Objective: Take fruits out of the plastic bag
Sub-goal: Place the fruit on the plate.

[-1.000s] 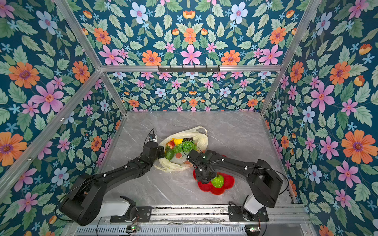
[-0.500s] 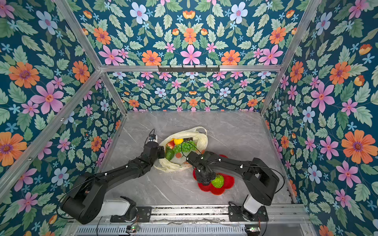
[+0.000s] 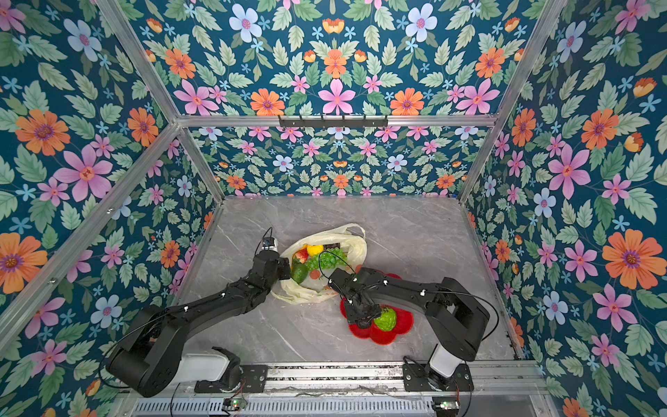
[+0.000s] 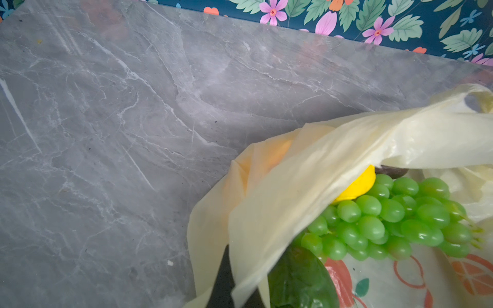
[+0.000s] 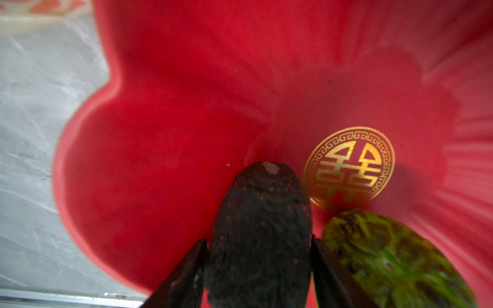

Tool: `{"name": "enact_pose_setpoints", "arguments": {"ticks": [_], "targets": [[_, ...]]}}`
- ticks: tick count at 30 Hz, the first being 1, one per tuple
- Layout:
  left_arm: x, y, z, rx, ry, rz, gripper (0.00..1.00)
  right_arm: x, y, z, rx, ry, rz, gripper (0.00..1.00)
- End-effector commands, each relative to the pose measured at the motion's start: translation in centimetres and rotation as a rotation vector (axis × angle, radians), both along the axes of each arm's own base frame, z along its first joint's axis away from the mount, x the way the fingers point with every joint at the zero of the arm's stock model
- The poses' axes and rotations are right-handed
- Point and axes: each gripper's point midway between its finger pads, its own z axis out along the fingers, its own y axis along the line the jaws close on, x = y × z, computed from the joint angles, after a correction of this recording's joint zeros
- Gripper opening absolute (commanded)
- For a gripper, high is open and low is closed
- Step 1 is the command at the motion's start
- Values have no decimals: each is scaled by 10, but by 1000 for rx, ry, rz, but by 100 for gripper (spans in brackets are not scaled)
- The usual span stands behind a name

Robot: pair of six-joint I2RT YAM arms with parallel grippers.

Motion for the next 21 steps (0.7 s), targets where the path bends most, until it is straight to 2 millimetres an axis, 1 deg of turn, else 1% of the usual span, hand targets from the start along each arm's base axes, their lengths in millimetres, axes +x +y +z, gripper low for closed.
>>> {"name": "enact_pose_setpoints", "arguments": {"ticks": [1,6,14,18,20,21], "targets": [[2,2,5,2,-22,10,0,3,-1,3,-13,-19,11,67],[2,2,5,1,-21,9,0,7,-1,10,-13,-38,11,71],[1,-1,3,-20,-15,5,0,16,-1,28,-21,-90,6,73],[2,-5,-1,-45,-4,-5,0,24,3,42,-1,-132,-6,73],[2,-5,-1,-51,-4,-2,0,31,9,53,29,-167,-18,73],[2,-5,0,-58,-7,-2,0,35,15,60,59,-188,-23,73]]}}
